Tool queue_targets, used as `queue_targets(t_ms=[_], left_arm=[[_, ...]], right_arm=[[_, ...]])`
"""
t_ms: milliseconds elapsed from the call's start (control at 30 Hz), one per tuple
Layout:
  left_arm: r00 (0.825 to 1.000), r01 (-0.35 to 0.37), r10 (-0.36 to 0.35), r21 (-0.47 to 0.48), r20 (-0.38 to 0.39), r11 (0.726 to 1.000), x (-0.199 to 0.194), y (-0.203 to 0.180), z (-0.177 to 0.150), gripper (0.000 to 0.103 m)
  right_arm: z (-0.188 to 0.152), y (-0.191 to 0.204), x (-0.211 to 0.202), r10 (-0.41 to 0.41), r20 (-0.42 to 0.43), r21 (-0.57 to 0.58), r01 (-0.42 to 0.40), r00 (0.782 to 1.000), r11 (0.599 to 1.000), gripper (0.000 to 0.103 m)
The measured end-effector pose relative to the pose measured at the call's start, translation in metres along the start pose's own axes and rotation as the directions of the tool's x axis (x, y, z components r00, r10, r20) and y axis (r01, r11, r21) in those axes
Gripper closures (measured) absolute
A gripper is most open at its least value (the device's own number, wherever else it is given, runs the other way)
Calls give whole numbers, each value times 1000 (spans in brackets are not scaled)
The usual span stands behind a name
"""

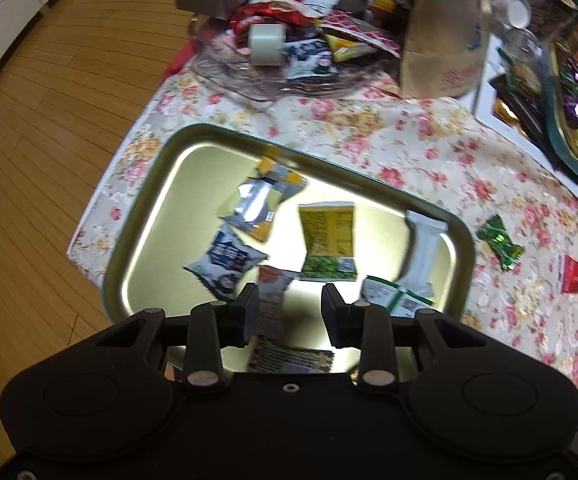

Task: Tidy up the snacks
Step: 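Reach the left tool to the green candy while the right tool reaches the red-white packet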

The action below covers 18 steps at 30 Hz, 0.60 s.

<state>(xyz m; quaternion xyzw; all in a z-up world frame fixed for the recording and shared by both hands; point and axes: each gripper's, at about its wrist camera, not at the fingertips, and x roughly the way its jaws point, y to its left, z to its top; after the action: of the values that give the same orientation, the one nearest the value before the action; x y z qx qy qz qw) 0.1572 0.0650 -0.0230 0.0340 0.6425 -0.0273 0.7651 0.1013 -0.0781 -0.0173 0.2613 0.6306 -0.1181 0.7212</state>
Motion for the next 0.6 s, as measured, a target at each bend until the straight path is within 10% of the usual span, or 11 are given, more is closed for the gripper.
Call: queue_targets(t_ms=[600], left_arm=[[995, 95, -85, 190, -61, 977, -1, -98, -17, 60]], right_arm=[[18, -118, -14, -132, -69, 222, 144, 989, 964, 64]])
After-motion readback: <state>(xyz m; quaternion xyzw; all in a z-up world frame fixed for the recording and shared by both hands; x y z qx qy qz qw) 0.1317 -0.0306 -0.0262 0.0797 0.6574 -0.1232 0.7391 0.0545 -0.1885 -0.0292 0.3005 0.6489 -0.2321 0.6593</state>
